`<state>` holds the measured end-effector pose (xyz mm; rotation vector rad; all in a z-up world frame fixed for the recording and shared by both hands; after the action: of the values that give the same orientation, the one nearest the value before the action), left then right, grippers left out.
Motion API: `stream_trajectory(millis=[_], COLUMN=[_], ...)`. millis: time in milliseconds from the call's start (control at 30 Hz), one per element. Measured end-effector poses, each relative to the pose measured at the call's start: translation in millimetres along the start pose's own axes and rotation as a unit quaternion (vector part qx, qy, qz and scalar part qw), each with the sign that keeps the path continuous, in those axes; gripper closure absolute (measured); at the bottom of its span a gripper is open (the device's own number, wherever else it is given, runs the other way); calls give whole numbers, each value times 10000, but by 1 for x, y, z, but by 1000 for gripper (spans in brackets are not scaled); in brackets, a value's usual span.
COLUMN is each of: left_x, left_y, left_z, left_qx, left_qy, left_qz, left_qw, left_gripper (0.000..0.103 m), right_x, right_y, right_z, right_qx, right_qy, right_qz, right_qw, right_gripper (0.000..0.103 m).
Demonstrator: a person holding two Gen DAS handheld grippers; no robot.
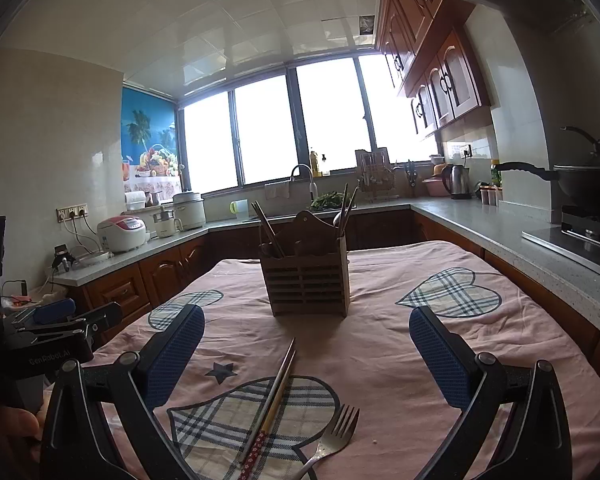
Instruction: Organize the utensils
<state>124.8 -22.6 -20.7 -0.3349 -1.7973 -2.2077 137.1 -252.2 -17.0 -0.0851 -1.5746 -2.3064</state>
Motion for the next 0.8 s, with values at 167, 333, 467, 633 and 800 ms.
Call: stream_trajectory(millis=[167, 333, 467, 633, 800], left_x=[0, 0, 0, 1, 0], left_y=[0, 0, 2, 3, 3], left_z=[-1, -1, -1, -2, -3], left_qx=[-12, -28, -56, -75, -65], left_qy=[5, -6, 3, -9, -22], left_qz=[0, -7, -32, -47, -39], left_qw=[10000, 10000, 10000, 10000, 10000], left_gripper=[0, 0, 0, 0, 0], right_x=[0, 0, 0, 0, 0], right_y=[0, 0, 0, 0, 0], right_z=[2, 2, 3, 4, 4], right_qx=[13, 10, 18, 17, 20], right_qy=[25, 36, 44, 50, 51], right_qz=[14, 22, 6, 14, 8], right_qw=[10000, 10000, 10000, 10000, 10000], right_gripper=[0, 0, 0, 0, 0])
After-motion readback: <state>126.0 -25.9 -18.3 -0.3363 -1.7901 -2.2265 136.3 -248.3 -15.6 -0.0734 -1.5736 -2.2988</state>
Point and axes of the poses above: each gripper's, at about its wrist camera, not at the fingertips, and x roughly against the way its jaws point, z to its left, y to its top, the point moved 7 cm from there along -x, roughly the way its jaws point, and after that the axes turned 14 degrees about -x, right-handed, at the moved point
